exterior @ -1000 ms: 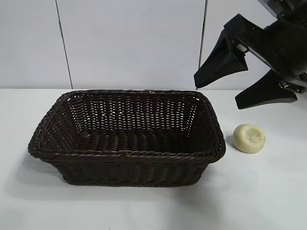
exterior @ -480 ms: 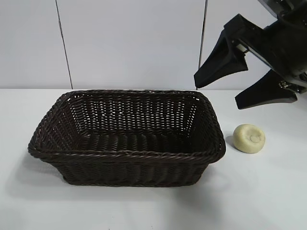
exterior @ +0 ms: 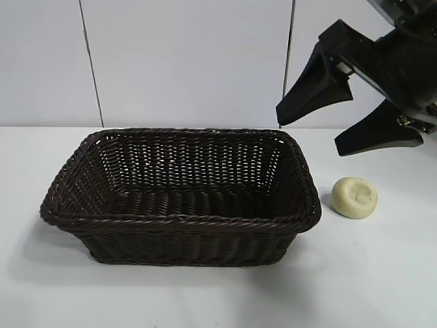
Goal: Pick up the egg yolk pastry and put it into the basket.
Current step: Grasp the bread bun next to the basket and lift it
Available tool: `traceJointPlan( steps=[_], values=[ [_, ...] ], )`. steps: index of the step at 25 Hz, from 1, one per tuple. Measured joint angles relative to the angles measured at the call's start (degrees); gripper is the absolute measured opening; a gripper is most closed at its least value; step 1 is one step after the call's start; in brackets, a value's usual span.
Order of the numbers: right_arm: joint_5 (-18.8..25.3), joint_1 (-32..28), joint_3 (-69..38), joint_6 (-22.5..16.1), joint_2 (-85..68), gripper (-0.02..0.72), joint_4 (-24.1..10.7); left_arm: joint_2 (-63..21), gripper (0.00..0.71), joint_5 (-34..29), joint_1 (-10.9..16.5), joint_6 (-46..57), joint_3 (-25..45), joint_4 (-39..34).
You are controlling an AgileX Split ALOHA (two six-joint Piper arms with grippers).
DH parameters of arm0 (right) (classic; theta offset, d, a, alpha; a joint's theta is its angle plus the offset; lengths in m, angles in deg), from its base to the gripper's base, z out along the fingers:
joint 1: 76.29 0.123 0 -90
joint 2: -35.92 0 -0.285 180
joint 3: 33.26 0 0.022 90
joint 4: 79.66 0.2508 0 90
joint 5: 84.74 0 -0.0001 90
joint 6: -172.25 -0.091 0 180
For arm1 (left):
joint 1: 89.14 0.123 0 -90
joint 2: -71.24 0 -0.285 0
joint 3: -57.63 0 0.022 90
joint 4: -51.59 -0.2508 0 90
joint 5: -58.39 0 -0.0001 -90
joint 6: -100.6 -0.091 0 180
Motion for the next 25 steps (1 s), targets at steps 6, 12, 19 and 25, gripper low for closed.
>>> traceJointPlan(
  steps=[6, 12, 19, 25],
  values=[
    [0.4, 0.0, 0.0, 0.0, 0.0, 0.654, 0.0, -0.7, 0.571, 0.2, 0.0, 0.0, 0.2, 0.0],
    [0.9, 0.0, 0.0, 0.0, 0.0, 0.654, 0.0, -4.7, 0.571, 0.2, -0.2, 0.0, 0.2, 0.0],
    [1.0, 0.0, 0.0, 0.0, 0.0, 0.654, 0.0, -11.3, 0.571, 0.0, -5.7, 0.0, 0.2, 0.1],
    [1.1, 0.0, 0.0, -0.2, 0.0, 0.654, 0.0, -14.1, 0.571, 0.0, -5.2, 0.0, 0.2, 0.1]
  ],
)
